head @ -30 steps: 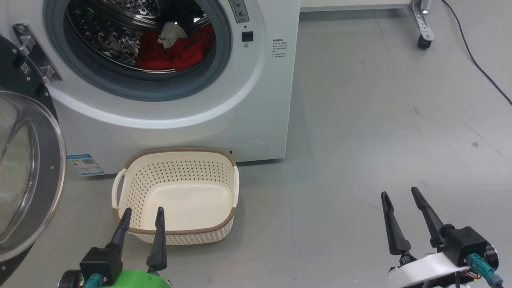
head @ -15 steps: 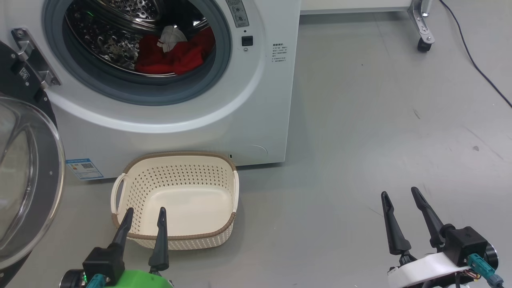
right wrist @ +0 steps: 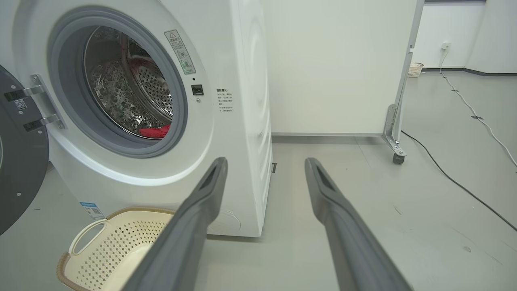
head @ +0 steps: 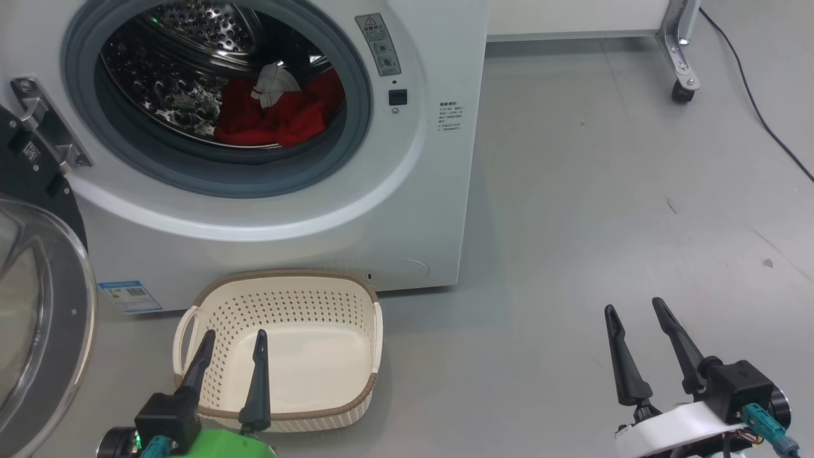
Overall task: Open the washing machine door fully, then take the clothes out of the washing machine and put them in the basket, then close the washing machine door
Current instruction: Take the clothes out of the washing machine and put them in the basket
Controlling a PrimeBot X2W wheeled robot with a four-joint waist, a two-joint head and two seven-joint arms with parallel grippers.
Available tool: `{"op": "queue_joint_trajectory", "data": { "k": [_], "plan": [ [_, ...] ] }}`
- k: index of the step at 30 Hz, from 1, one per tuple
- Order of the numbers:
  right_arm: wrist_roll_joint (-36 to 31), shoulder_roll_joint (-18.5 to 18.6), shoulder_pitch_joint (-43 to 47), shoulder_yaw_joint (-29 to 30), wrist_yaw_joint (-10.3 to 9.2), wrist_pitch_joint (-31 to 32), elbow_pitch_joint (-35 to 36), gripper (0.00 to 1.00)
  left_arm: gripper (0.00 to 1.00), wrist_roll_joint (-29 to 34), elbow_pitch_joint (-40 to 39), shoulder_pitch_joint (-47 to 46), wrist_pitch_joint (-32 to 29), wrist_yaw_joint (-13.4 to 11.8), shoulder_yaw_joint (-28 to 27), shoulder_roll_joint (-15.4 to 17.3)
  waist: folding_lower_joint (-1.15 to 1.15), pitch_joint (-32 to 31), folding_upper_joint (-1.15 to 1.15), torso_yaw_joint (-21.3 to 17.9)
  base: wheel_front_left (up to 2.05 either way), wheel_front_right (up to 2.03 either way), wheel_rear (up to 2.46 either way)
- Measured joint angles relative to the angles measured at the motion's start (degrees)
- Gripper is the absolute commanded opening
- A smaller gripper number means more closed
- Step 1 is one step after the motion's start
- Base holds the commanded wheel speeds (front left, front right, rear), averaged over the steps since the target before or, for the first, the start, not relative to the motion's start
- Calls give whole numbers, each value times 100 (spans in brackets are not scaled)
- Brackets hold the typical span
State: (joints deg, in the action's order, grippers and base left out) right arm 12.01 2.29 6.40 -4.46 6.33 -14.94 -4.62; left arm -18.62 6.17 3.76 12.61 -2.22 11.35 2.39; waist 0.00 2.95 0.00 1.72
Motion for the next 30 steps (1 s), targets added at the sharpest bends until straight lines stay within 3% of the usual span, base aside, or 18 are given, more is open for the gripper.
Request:
{"op": "queue_joint_trajectory", "data": {
  "k": [14, 30],
  "plan": [
    [0, 0, 1, -25, 0, 0, -9, 100, 100, -1, 14, 0, 5, 0, -7, 19, 0, -56, 0, 21, 72, -72, 0],
    [1, -1, 6, -29, 0, 0, -31, 100, 100, -2, 45, 1, 5, -31, -8, 19, 0, -95, 0, 27, 14, -14, 0]
  ]
}}
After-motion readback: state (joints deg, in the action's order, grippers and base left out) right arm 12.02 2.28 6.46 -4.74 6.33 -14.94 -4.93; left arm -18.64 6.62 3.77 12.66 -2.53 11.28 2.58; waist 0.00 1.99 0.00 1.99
